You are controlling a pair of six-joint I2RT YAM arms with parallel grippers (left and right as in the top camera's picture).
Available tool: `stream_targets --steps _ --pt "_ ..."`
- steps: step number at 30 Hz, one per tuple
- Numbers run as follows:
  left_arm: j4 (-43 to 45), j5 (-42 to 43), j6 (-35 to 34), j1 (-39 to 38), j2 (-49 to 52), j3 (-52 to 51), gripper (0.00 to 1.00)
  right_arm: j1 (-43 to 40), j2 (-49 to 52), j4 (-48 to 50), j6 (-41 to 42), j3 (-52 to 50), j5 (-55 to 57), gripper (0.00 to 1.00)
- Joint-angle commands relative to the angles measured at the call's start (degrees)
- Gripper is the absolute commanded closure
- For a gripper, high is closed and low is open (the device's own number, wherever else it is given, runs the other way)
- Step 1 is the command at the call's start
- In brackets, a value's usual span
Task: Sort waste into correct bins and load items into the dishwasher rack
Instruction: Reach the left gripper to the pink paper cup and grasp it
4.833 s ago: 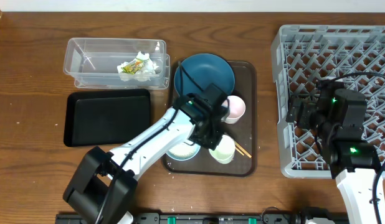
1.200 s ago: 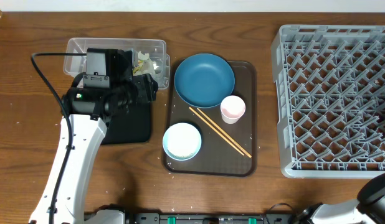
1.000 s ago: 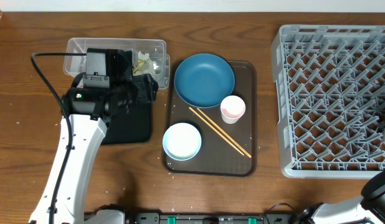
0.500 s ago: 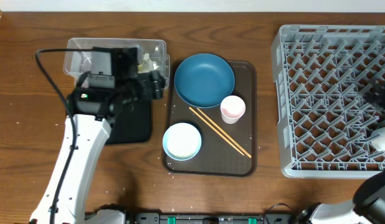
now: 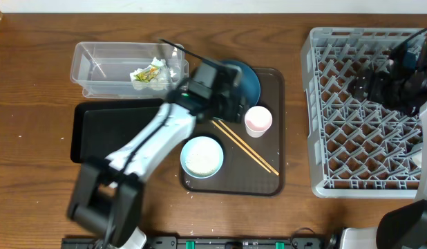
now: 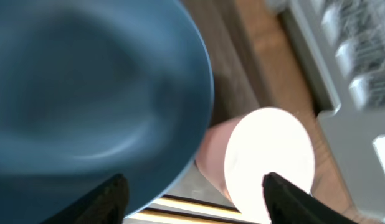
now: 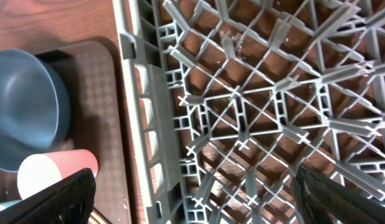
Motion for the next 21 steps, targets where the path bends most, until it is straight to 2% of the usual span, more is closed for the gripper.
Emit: stream_targets --steps 1,3,8,14,16,20,21 --pt "0.0 0.0 0.5 -1.9 3.9 0.4 0.37 0.5 -0.1 0.0 -1.0 0.7 1.6 0.01" --pt "-0.3 0.0 0.5 -2.7 5.4 0.4 0.56 0.4 -0.1 -0.1 -1.0 0.7 1.6 0.01" --pt "-1.3 0.0 0.5 -2.6 4.7 0.4 0.93 0.4 -0.1 0.0 -1.0 0.7 1.6 0.01" --pt "-5.7 0.2 -2.7 2.2 -3.6 0.4 0.94 0.5 -0.1 0.4 -1.0 0.7 1.5 0.01" --pt "-6.6 3.0 -3.7 4.8 -6.6 0.4 0.94 0.5 -0.1 0.4 -1.1 0.7 0.7 0.01" --pt "-4.6 23.0 -5.9 12.6 -10.3 0.4 0.94 1.1 0.2 1.2 -8.0 0.7 -11.9 0.01" --pt "-3.0 31.1 -7.6 15.5 -10.2 0.4 0.94 1.9 0.4 1.4 -12.1 0.4 -19.4 0.01"
